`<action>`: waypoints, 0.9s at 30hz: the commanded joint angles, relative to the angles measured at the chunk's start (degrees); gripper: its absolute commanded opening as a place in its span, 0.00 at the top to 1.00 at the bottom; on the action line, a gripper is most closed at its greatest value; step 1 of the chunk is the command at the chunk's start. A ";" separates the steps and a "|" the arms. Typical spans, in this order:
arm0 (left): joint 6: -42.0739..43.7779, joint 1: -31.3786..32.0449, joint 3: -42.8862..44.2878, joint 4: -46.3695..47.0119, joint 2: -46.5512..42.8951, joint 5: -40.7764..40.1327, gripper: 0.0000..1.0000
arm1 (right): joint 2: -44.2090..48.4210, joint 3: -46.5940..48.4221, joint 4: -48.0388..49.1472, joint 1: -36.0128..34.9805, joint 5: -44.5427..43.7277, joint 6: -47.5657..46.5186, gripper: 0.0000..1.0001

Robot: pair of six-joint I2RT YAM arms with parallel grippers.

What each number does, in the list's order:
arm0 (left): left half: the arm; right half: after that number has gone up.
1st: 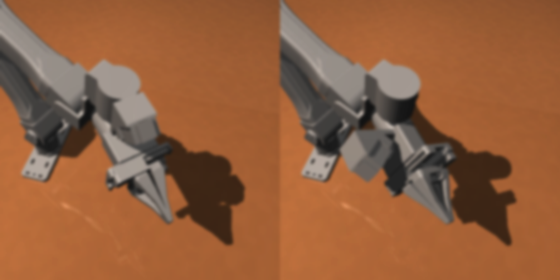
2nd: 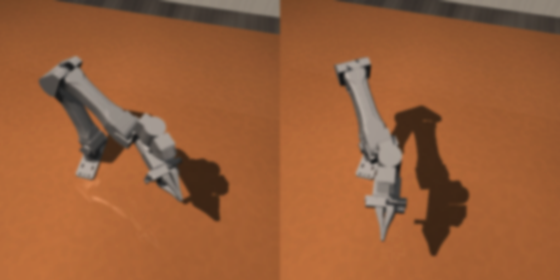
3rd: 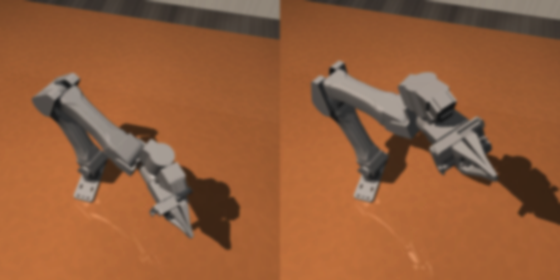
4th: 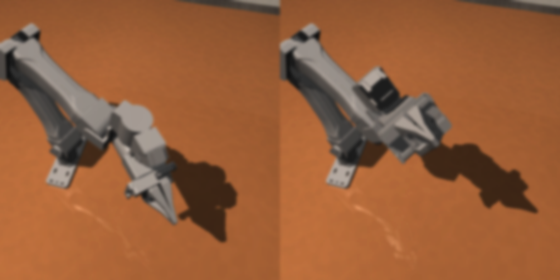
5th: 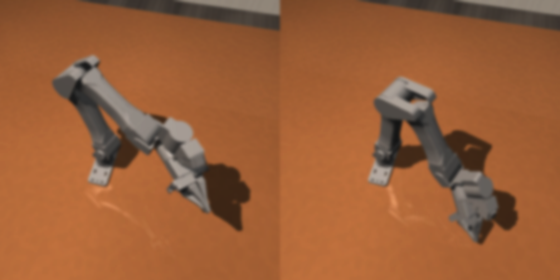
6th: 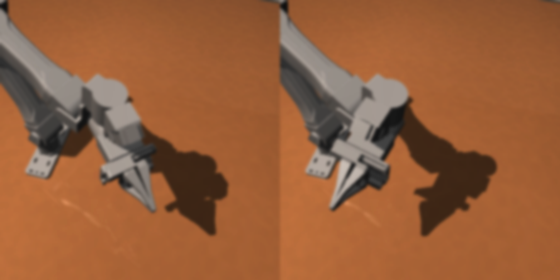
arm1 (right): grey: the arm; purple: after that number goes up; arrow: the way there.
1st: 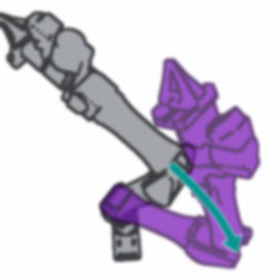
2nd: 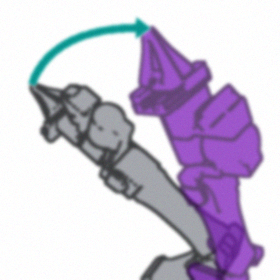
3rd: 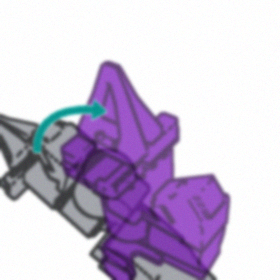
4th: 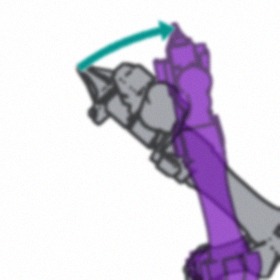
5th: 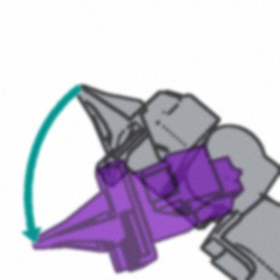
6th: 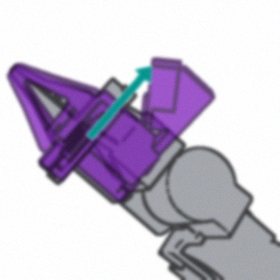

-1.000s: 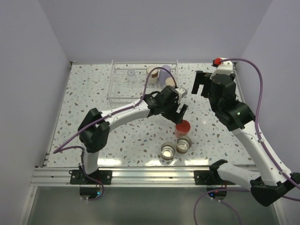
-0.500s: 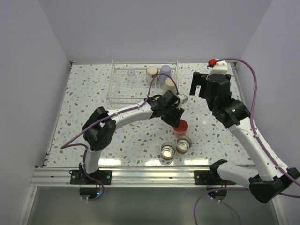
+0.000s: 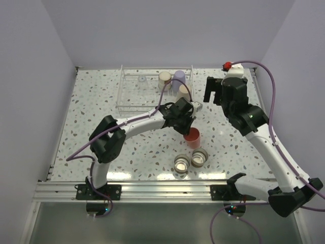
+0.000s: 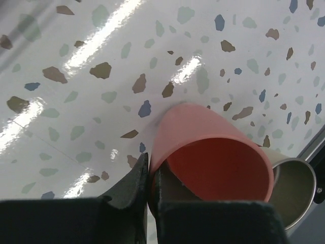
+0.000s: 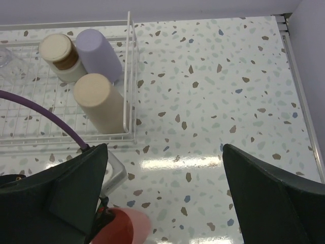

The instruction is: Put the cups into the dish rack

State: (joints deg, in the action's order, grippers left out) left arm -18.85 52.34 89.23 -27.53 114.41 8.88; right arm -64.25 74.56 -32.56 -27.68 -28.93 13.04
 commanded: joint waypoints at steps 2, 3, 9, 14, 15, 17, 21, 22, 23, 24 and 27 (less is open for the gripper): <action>0.04 -4.08 -1.69 2.12 -8.05 -4.13 1.00 | -2.54 6.72 0.30 0.26 2.64 -0.21 0.02; -0.22 -5.04 -2.30 2.65 -10.85 -4.66 1.00 | -3.16 7.69 0.30 0.26 3.26 -0.21 0.02; -2.85 -14.01 -8.36 9.15 -22.37 -4.14 1.00 | -9.04 17.53 -1.10 0.26 11.94 3.03 0.02; -5.05 -20.60 -13.20 16.62 -33.71 -4.22 1.00 | -14.23 25.62 -0.85 0.26 18.89 9.01 0.02; -5.49 -21.39 -13.81 17.50 -35.21 -5.10 1.00 | -16.15 26.76 -0.58 0.09 20.04 11.37 0.02; -6.63 -23.50 -16.01 20.14 -39.25 -5.89 1.00 | -18.01 30.10 0.56 0.17 24.87 13.67 0.02; -8.13 -26.49 -20.75 25.06 -46.02 -8.00 1.00 | -22.40 33.71 4.95 0.09 35.05 22.79 0.02; -8.83 -27.63 -23.46 28.98 -49.08 -7.92 1.00 | -24.06 33.89 8.35 0.17 37.43 24.91 0.02; -9.27 -28.07 -24.88 30.59 -50.59 -7.92 1.00 | -24.60 33.63 10.56 0.17 42.50 26.93 0.02; -9.62 -28.51 -26.37 33.91 -53.47 -7.92 1.00 | -25.83 32.24 12.93 0.17 44.81 32.26 0.02; -10.33 -29.13 -32.61 39.81 -59.27 -8.70 1.00 | -27.33 29.07 25.41 -0.35 52.21 43.34 0.02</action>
State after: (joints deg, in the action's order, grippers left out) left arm -27.03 23.79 60.31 0.54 60.29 1.65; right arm -90.37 105.14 -21.02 -27.70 10.76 41.15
